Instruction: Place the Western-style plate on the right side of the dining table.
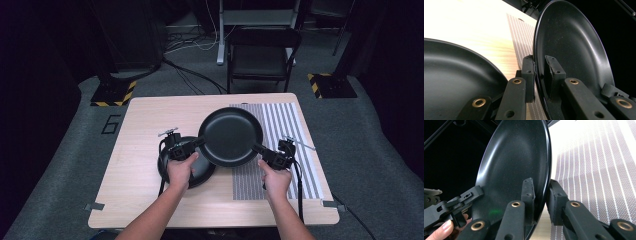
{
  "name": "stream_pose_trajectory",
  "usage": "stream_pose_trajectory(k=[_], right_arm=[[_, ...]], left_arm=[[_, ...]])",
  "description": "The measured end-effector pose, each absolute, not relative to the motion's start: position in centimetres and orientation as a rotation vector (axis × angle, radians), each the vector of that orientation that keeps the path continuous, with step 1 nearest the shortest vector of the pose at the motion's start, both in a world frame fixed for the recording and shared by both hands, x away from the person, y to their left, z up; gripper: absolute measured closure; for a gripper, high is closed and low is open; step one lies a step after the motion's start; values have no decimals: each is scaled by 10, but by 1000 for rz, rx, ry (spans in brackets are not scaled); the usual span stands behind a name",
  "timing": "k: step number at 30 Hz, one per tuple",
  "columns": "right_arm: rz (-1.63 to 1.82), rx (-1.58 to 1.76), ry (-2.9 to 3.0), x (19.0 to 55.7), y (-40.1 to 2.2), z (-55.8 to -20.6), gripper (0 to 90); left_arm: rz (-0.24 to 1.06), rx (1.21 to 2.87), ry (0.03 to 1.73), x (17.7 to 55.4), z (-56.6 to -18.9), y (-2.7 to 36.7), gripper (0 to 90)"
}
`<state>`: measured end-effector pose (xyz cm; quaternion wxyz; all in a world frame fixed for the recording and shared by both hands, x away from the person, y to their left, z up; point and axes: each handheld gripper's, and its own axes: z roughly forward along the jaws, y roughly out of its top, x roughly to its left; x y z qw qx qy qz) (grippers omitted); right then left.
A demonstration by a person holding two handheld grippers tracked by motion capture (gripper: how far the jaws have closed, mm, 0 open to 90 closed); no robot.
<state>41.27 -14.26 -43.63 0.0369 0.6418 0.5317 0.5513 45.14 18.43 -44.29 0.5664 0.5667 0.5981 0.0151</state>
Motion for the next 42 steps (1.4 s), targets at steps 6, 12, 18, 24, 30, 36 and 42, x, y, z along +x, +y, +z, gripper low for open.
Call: stream_pose_trajectory(k=[6,12,18,24,30,36,42], right_arm=[[1688,1970,1620,411,-149,-435,772],[1686,1980,1601,409,-156,-434,772],[1682,1975,1589,405,-165,-435,771],[1676,1985,1565,402,-176,-436,771],[1661,2004,1540,398,-187,-438,772],[1652,2026,1528,395,-199,-441,770],[1639,2049,1497,392,-210,-444,771]], left_arm=[[29,1342,1395,453,-442,177,790],[17,1352,1390,454,-441,170,790],[4,1359,1384,457,-442,159,791],[-10,1372,1373,459,-443,148,791],[-31,1390,1368,462,-446,136,791],[-43,1411,1357,465,-448,123,791],[-59,1423,1363,468,-451,109,792]])
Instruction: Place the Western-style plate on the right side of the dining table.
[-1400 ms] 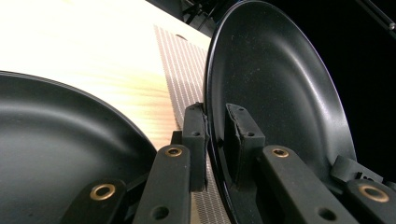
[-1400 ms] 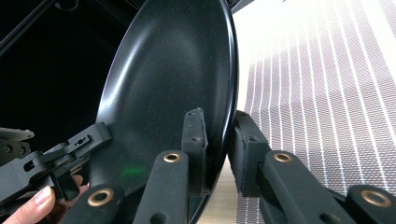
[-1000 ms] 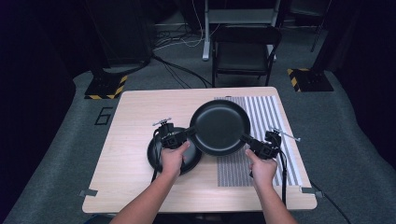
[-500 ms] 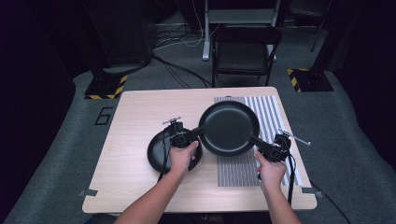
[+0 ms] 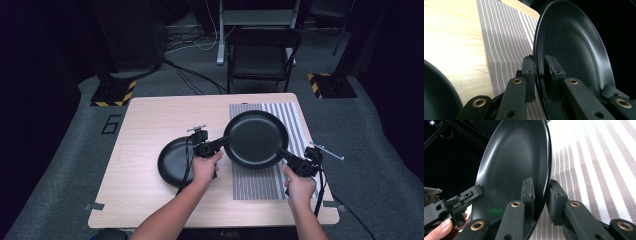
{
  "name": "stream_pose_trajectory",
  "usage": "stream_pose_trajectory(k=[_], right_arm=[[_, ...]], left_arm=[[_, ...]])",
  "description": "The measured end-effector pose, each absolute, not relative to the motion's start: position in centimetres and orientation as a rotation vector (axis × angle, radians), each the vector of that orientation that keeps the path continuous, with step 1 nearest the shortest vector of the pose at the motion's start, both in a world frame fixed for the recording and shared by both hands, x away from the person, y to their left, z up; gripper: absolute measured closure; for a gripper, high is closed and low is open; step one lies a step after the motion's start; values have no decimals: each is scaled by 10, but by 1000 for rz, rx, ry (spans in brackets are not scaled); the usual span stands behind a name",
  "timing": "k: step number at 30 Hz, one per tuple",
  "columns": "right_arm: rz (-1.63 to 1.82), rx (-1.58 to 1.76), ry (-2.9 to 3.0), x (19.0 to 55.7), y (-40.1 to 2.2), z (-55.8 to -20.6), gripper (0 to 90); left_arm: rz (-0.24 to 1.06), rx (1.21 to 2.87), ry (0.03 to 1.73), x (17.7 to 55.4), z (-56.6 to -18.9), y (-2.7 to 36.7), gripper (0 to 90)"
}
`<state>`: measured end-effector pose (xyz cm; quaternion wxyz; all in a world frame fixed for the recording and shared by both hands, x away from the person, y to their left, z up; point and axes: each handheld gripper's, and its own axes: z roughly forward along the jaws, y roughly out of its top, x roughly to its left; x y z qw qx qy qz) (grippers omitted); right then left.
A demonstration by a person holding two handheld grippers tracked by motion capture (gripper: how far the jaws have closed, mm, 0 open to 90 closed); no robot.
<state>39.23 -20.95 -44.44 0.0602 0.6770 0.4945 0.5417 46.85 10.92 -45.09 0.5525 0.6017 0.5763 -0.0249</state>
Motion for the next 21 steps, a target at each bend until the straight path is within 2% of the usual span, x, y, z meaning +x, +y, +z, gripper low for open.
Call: stream_pose_trajectory(k=[21], right_arm=[[1626,2105,1432,387,-236,-464,769]], left_arm=[[-72,1484,1347,477,-464,79,790]])
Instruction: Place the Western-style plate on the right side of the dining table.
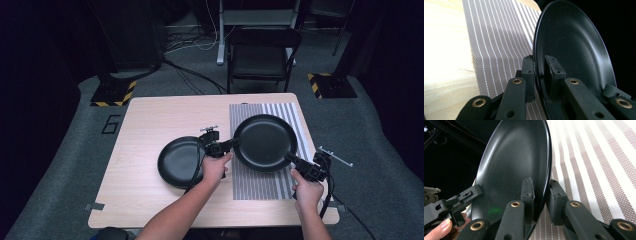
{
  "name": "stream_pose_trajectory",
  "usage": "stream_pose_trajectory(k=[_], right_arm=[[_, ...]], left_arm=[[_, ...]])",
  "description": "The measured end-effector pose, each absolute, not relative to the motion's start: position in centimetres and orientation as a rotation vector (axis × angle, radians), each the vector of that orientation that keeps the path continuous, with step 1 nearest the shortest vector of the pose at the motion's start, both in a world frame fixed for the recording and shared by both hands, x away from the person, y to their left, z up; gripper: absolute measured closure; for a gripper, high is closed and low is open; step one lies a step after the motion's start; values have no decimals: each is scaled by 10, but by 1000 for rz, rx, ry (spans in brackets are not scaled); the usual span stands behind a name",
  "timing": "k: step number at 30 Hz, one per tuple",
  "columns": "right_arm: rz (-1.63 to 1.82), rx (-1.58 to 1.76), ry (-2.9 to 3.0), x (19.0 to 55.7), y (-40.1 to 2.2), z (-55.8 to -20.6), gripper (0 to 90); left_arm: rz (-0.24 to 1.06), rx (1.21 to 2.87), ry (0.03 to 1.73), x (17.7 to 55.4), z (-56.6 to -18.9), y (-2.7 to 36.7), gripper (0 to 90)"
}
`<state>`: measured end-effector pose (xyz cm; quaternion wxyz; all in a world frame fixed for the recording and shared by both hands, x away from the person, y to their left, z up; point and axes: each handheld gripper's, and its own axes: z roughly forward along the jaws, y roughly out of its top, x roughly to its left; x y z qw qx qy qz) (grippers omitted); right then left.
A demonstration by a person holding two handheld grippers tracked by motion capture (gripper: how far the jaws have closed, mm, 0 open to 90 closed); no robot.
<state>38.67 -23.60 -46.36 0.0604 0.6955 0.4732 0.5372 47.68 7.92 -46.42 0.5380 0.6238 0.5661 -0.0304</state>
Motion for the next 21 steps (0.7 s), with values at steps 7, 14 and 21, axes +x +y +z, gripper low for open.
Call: stream_pose_trajectory(k=[7,14,21], right_arm=[[1609,2125,1422,383,-243,-471,770],[1604,2131,1422,385,-248,-476,769],[1581,2146,1415,393,-251,-483,773]], left_arm=[[-88,1495,1364,476,-472,71,787],[-96,1488,1367,480,-477,65,789],[-110,1479,1405,486,-489,61,788]])
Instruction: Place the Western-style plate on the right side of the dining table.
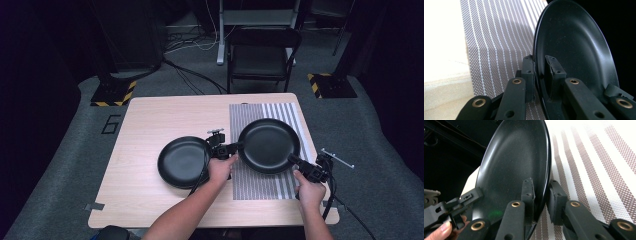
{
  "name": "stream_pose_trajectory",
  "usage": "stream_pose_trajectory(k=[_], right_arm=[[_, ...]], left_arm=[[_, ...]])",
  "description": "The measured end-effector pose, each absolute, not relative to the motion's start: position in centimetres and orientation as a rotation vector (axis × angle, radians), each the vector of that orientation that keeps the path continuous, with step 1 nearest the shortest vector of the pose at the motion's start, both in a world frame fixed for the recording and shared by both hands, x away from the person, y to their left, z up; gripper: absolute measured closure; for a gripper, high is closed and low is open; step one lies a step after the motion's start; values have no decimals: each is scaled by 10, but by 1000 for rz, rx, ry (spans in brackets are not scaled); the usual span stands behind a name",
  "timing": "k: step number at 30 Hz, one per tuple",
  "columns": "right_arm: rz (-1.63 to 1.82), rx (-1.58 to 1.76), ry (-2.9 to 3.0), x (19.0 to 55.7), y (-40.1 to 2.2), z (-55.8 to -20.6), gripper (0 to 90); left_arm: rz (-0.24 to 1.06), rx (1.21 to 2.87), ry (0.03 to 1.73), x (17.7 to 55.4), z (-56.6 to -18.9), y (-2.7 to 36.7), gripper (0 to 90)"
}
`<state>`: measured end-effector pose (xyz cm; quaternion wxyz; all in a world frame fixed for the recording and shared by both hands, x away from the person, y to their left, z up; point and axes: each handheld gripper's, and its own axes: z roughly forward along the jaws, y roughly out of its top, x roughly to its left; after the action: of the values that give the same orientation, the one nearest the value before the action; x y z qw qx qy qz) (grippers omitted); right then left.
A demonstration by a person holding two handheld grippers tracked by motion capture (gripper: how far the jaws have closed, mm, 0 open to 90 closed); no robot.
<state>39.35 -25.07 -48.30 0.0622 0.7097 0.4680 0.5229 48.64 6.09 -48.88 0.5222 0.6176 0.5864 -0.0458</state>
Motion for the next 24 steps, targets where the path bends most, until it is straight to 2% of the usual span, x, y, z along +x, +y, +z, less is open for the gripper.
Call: stream_pose_trajectory(k=[24], right_arm=[[1536,2225,1394,417,-256,-508,768]], left_arm=[[-108,1452,1494,499,-514,50,785]])
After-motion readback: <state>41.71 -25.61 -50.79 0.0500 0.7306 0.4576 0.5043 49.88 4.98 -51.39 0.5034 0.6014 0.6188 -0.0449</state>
